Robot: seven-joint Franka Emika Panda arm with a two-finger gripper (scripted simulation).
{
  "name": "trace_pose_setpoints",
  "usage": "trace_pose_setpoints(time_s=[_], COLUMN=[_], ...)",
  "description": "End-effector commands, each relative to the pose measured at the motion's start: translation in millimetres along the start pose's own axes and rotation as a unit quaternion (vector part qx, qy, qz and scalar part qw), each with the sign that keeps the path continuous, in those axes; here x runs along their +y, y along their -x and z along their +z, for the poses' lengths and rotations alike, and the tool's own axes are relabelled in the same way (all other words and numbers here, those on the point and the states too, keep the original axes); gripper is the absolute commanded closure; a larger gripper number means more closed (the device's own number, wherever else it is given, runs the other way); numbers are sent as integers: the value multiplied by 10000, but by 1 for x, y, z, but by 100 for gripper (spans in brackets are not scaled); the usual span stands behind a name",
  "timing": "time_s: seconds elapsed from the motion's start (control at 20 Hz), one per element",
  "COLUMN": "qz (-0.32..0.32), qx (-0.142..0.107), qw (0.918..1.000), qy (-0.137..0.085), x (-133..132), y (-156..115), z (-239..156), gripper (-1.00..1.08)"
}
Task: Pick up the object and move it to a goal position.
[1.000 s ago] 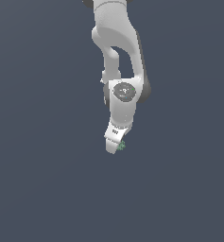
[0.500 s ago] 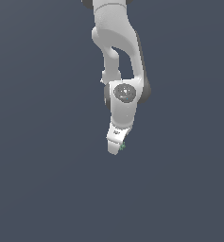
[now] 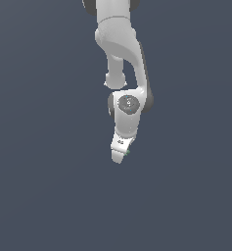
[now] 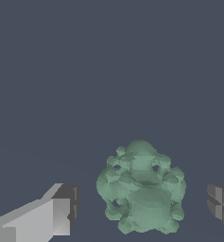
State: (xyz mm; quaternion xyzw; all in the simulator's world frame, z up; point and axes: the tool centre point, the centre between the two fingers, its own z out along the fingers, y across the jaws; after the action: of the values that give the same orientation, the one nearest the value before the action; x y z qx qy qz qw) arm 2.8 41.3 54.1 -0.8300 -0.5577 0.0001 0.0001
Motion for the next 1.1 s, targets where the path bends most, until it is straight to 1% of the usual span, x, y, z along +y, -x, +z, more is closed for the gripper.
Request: trace_pose_setpoints(time_s=[0.0, 0.25, 0.3, 0.85, 1.05], qz=[-7, -7, -7, -8, -8], qx=[0, 0, 0, 2, 2], qw=[10000, 10000, 10000, 10000, 10000], qy=[1, 1, 1, 8, 8], x=[0, 1, 1, 1, 0], y=[0, 0, 0, 0, 4], z=[11, 19, 19, 18, 13], gripper=[-92, -92, 108, 108, 108])
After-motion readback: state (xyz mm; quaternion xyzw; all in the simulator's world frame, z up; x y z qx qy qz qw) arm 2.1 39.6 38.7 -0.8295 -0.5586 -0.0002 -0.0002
